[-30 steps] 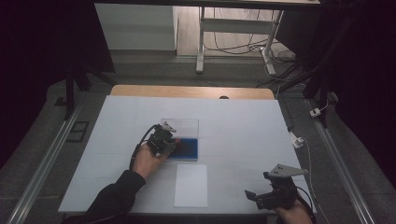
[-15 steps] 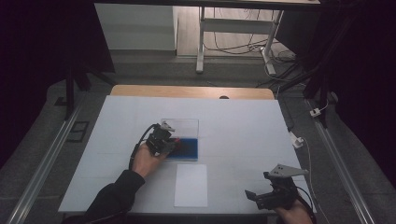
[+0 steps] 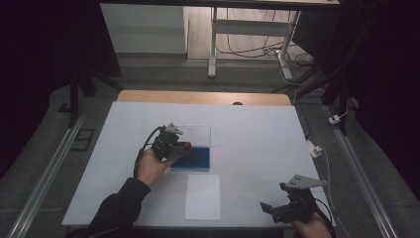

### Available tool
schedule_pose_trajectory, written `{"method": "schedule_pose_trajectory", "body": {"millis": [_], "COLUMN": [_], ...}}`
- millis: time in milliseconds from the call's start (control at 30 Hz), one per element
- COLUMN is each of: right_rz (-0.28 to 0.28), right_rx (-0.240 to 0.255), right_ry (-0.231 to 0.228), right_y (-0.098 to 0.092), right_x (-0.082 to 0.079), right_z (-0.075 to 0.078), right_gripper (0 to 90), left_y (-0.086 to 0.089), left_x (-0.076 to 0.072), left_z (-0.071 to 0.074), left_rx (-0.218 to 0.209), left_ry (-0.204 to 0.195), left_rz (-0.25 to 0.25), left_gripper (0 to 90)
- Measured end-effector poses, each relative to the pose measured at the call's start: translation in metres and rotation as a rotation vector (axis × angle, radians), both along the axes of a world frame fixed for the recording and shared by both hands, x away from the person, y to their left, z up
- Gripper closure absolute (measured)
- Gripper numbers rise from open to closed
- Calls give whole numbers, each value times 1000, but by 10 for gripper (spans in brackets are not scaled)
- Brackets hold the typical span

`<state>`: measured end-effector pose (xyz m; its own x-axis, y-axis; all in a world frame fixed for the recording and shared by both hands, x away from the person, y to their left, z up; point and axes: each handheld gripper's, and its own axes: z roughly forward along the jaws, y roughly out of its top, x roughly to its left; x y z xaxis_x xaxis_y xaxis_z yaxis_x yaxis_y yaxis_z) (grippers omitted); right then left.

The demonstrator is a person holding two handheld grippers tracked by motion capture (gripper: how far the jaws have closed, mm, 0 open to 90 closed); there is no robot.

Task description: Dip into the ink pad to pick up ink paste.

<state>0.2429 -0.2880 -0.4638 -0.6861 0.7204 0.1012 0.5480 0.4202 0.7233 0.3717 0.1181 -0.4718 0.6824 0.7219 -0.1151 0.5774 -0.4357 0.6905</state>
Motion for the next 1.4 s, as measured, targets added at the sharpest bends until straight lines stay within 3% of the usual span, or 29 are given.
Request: {"method": "schedule_pose_trajectory", "body": {"millis": [267, 900, 1067, 1167, 1333, 1400], "right_rz": [4, 6, 9, 8, 14, 15], "right_rx": [-3, -3, -7, -15, -25, -28], "right_ry": [-3, -4, -6, -3, -6, -3], "right_y": [0, 1, 1, 2, 3, 3], "right_x": [0, -1, -1, -1, -1, 0], "right_z": [0, 0, 0, 0, 0, 0], "right_gripper": [0, 0, 0, 0, 0, 0], "left_y": [-2, -20, -19, -22, -31, -29], "left_x": [-2, 3, 3, 1, -6, -4], "left_z": [5, -25, -27, -28, -27, -27], "left_rx": [-2, 89, 77, 83, 148, 130], "left_ry": [-12, 38, 39, 31, -19, -2], "left_rz": [-20, -41, -33, -18, -11, -3], "left_gripper": [794, 794, 798, 800, 800, 800]}}
